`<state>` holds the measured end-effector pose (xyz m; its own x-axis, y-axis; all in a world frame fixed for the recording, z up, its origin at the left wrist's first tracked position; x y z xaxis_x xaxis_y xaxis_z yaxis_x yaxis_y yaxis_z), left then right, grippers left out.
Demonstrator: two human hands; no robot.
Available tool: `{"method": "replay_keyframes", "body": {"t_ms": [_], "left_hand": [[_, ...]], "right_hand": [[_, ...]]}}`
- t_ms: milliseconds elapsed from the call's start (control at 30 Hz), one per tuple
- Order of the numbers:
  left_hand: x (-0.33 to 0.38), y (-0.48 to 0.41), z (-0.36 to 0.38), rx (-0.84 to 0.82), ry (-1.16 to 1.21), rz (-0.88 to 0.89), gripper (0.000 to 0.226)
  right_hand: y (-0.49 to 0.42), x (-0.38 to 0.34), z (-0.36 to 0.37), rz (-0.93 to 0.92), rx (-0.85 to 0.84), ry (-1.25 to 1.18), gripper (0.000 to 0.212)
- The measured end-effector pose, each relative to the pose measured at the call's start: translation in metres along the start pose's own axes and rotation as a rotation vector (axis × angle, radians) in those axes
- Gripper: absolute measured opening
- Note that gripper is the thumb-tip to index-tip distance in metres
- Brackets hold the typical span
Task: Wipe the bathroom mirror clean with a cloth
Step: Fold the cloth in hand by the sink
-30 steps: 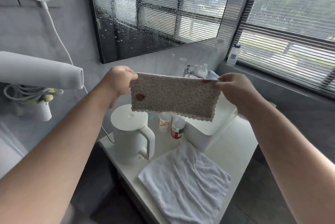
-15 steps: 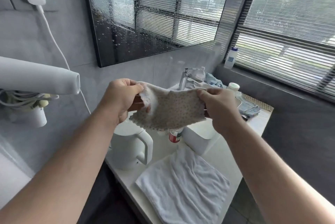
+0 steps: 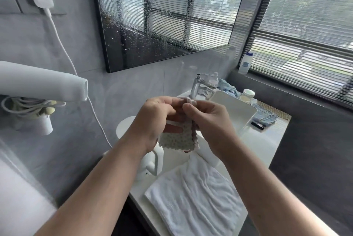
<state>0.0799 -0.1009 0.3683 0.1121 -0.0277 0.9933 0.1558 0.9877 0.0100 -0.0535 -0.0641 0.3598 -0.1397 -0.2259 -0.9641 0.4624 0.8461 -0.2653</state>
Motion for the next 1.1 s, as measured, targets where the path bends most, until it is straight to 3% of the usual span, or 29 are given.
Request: {"method": "replay_keyframes", "body": {"t_ms": [167, 233, 333, 467, 600, 700, 800, 1000, 1100], "left_hand": [[-0.018, -0.016, -0.020, 0.214, 0.005, 0.041, 0.026], [-0.034, -0.015, -0.019, 0.034, 0.003, -0.067, 0.047], [-0.050, -0.003, -0.010, -0.192, 0.292, -0.325, 0.031], [-0.054, -0.011, -0.018, -0.058, 0.484, -0.251, 0.023], [-0.055, -0.012, -0.026, 0.035, 0.295, -0.191, 0.028], [-0.063, -0.015, -0.038, 0.070, 0.112, -0.164, 0.016], [-0.067, -0.014, -0.042, 0.047, 0.065, -0.135, 0.015], [-0.071, -0.016, -0.046, -0.077, 0.374, -0.268, 0.028], [-0.077, -0.014, -0.042, -0.027, 0.477, -0.367, 0.040]], "right_hand": [[-0.004, 0.004, -0.005, 0.172, 0.014, -0.180, 0.036], [-0.003, 0.005, -0.005, 0.292, -0.010, -0.339, 0.034], [-0.005, 0.009, -0.007, 0.387, -0.040, -0.480, 0.030], [0.007, 0.038, -0.007, 0.585, -0.063, -0.475, 0.041], [0.019, 0.065, -0.001, 0.526, -0.019, -0.257, 0.014], [0.016, 0.064, -0.006, 0.500, 0.089, -0.254, 0.013], [0.014, 0.062, -0.006, 0.484, 0.080, -0.261, 0.013], [0.017, 0.068, -0.008, 0.510, 0.012, -0.370, 0.027], [0.021, 0.066, -0.007, 0.573, -0.012, -0.489, 0.031]]}}
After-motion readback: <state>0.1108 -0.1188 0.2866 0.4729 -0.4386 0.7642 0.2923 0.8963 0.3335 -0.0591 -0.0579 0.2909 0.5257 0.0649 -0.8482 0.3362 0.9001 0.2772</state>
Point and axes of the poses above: each hand's wrist, its own y-axis away from the middle knuckle, its own z-axis out of the palm, x = y × z, the point moved 3 cm from there along -y, towards the middle knuckle, and after that the axes turned 15 degrees about x, right-handed, at the moved point
